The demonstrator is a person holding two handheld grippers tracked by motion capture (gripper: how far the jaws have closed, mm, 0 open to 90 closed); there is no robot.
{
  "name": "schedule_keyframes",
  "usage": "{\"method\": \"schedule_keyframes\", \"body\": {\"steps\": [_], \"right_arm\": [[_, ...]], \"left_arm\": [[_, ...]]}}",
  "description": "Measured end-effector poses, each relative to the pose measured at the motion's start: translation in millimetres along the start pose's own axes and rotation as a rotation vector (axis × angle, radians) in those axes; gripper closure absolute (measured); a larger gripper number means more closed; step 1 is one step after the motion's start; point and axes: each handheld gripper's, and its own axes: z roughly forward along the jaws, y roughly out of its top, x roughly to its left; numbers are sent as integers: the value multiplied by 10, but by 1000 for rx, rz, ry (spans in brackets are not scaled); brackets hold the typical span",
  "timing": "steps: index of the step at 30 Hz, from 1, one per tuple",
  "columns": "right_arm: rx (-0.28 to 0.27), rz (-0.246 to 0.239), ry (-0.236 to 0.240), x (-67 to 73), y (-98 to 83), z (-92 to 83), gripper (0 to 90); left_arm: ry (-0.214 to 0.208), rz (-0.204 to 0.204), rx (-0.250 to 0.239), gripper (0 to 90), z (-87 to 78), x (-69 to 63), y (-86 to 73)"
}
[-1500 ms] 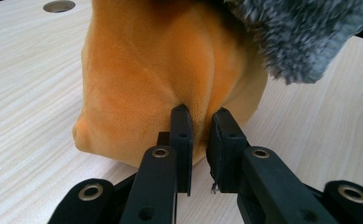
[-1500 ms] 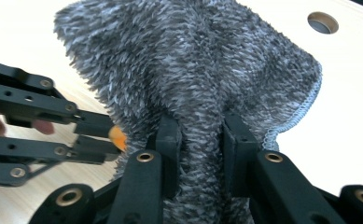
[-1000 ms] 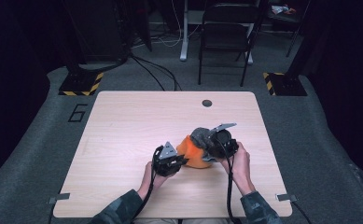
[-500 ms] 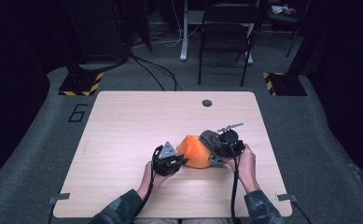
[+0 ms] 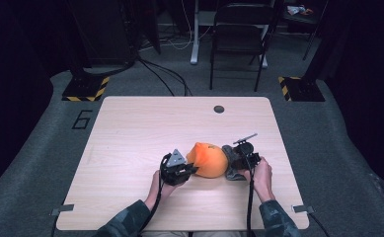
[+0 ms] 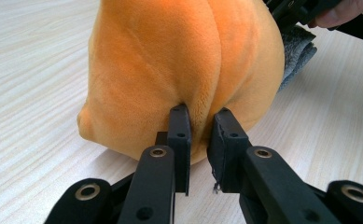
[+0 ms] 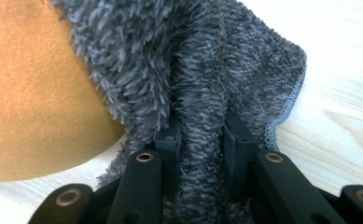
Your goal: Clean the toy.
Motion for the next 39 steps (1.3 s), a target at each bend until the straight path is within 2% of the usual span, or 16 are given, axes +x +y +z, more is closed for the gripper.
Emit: {"method": "schedule_keyframes", "body": {"steps": [5, 8, 11, 14, 15, 17, 18, 19, 20, 22, 25, 28, 30, 33, 35, 39], "right_arm": [[-26, 1, -22, -1, 19, -112, 714], [-77, 2, -33, -7, 42, -270, 714], [-168, 2, -8, 43, 80, -525, 714], [-243, -33, 40, 169, 116, -726, 714], [-249, -55, 62, 225, 122, -743, 713], [-225, -93, 96, 341, 128, -685, 714], [-198, -115, 96, 398, 124, -623, 714], [-183, -133, 74, 436, 117, -553, 716], [-183, -132, 60, 458, 108, -505, 717], [-188, -135, 63, 439, 104, -483, 717], [-186, -124, 80, 402, 91, -476, 717], [-184, -129, 83, 402, 92, -467, 718], [-173, -131, 84, 415, 91, -475, 717], [-175, -135, 81, 428, 88, -475, 717], [-170, -136, 81, 429, 91, -481, 717], [-188, -121, 85, 413, 107, -516, 716]], "left_arm": [[-1, -3, 1, 791, -5, 13, 0], [-1, -10, -1, 791, -4, 21, -2], [-2, -18, 0, 790, -4, 26, -4], [-4, -23, 0, 789, -5, 23, -7], [-4, -22, 1, 789, -5, 22, -7], [-4, -23, 0, 787, -5, 20, -10], [-4, -14, 4, 783, -4, 27, -9], [-3, -10, 6, 774, -6, 27, -11], [3, -3, 0, 757, -7, 23, -13], [4, 19, -17, 643, -11, 14, -9], [68, 104, -17, 434, 7, -52, -2], [100, 154, 8, 361, 52, -116, -15], [132, 196, 27, 376, 79, -142, -27], [145, 192, 11, 494, 91, -147, -55], [148, 198, -2, 607, 89, -144, -66], [130, 166, -17, 724, 66, -116, -63]]}}
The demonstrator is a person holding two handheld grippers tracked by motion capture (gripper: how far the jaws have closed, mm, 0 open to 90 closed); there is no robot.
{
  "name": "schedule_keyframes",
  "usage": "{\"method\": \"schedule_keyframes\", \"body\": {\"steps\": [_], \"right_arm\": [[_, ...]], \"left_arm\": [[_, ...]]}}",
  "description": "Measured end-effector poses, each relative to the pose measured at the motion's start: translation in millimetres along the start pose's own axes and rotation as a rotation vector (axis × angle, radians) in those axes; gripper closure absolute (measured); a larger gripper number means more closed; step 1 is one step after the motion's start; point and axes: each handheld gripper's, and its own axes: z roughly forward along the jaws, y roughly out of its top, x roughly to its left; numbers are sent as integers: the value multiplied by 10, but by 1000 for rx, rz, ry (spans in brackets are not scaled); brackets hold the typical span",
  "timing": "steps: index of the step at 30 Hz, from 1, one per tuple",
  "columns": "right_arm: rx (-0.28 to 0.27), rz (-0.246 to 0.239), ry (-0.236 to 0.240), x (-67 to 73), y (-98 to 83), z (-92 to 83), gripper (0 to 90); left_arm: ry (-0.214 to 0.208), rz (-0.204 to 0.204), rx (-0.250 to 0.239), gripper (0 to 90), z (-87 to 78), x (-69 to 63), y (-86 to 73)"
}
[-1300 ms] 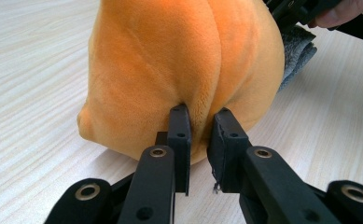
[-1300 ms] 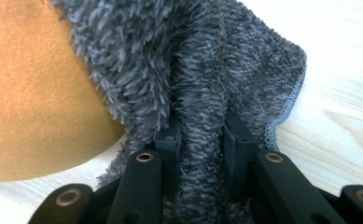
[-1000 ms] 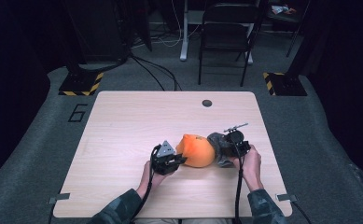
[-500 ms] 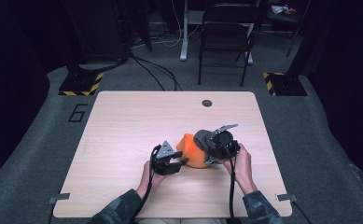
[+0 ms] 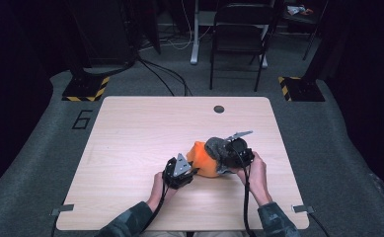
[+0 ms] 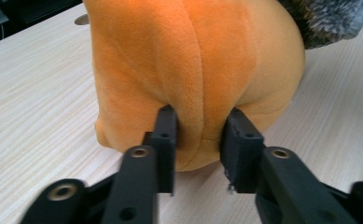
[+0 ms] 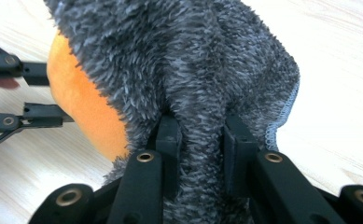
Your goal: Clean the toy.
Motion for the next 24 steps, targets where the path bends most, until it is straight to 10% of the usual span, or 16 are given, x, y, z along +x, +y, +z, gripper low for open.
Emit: {"method": "schedule_keyframes", "body": {"steps": [6, 11, 24], "right_arm": [[-36, -17, -33, 76, 83, -161, 717], [-74, -58, -63, 255, 223, -271, 715], [-93, -91, -41, 475, 253, 9, 712]], "left_arm": [[-41, -91, -31, 769, -32, 73, 4], [-59, -89, -29, 770, -45, 69, 16], [-56, -120, -27, 768, -51, 79, -16]]}}
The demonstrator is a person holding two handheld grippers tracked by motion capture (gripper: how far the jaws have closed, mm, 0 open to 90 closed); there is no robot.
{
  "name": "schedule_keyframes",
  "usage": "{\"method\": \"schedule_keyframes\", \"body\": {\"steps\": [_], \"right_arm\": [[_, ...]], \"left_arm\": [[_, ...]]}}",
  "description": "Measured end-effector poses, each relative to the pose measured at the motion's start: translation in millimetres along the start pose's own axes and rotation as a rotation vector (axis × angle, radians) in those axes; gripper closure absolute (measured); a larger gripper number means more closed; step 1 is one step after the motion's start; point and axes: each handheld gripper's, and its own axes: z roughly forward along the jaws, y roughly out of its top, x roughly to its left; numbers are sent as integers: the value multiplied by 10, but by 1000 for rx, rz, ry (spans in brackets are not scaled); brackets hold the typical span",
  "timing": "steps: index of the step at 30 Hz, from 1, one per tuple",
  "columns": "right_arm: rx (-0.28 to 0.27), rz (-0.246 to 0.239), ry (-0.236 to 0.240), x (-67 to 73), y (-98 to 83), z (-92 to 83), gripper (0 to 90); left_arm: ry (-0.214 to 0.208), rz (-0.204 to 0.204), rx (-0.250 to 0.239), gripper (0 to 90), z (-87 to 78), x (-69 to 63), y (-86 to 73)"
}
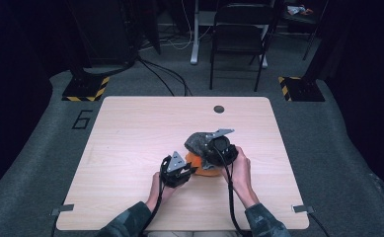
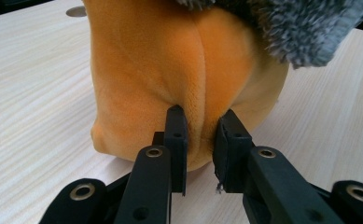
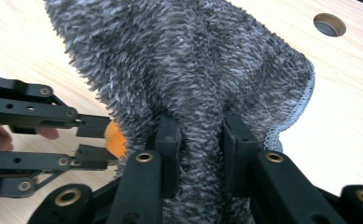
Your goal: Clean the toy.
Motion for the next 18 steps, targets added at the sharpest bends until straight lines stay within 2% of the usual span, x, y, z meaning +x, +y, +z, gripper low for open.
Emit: {"method": "schedule_keyframes", "body": {"steps": [5, 9, 10, 12, 18], "right_arm": [[16, 18, -3, -145, -64, -12, 710], [33, 80, 5, -313, -191, 4, 709], [44, 98, -3, -328, -216, 3, 709], [58, 99, -14, -392, -281, 13, 709], [113, 140, -41, -502, -401, 65, 711]], "left_arm": [[-14, -23, 2, 767, 4, 19, -7], [-23, -31, 6, 767, 13, 27, -13], [-22, -29, 6, 766, 17, 28, -13], [-30, -23, 15, 766, 15, 39, -9], [-37, -49, 6, 766, 32, 56, -10]]}}
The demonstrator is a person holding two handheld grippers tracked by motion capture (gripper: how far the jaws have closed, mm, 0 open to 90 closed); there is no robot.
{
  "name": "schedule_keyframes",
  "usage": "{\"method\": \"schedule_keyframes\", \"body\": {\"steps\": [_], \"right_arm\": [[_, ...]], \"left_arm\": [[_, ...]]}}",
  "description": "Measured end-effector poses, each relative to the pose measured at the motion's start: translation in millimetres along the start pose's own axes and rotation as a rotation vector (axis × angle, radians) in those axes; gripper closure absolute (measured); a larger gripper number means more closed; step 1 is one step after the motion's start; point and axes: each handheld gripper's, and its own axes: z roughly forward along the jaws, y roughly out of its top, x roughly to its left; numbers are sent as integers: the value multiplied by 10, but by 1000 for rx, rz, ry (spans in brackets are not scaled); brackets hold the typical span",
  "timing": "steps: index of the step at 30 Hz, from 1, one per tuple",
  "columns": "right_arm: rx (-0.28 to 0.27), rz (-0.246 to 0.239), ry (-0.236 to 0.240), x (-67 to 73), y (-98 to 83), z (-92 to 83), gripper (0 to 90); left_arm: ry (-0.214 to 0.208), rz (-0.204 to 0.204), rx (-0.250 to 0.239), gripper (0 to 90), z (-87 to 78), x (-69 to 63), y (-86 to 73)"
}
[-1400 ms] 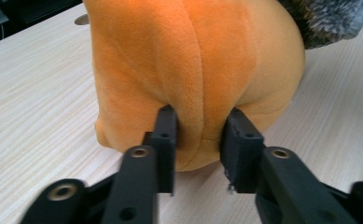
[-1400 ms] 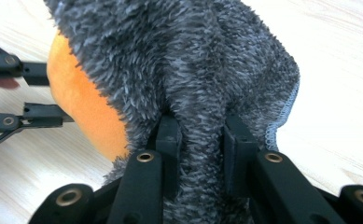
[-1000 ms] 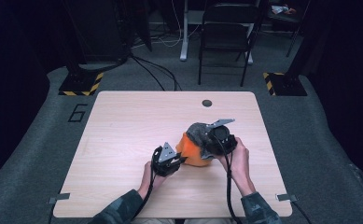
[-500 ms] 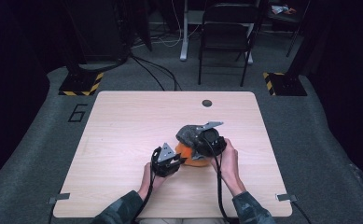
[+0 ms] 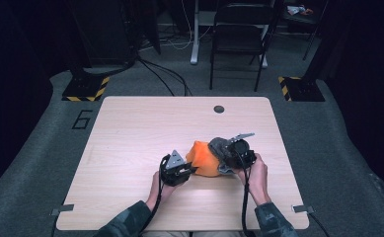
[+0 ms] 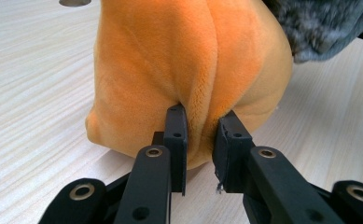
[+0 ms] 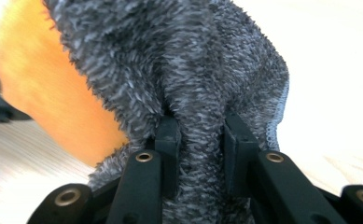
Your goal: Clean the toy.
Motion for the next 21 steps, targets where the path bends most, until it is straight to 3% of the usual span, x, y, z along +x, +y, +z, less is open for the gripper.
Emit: {"method": "schedule_keyframes", "body": {"steps": [2, 4, 7, 9, 14, 21], "right_arm": [[13, 11, 10, -33, -9, 33, 710], [20, 19, -1, -71, -16, 76, 711], [41, 23, -11, -121, -40, 135, 711], [47, 28, -21, -166, -62, 184, 711], [114, 54, -25, -193, -120, 366, 714], [151, 30, -51, -227, -114, 439, 709]], "left_arm": [[-7, -19, -3, 766, -1, 4, -8], [-11, -10, 2, 766, -1, 19, -2], [-11, -36, -3, 766, 6, 8, -10], [-11, -32, 2, 766, 3, 14, -7], [-16, -48, -2, 766, 11, 28, -14], [-29, -79, -1, 767, -3, 74, -29]]}}
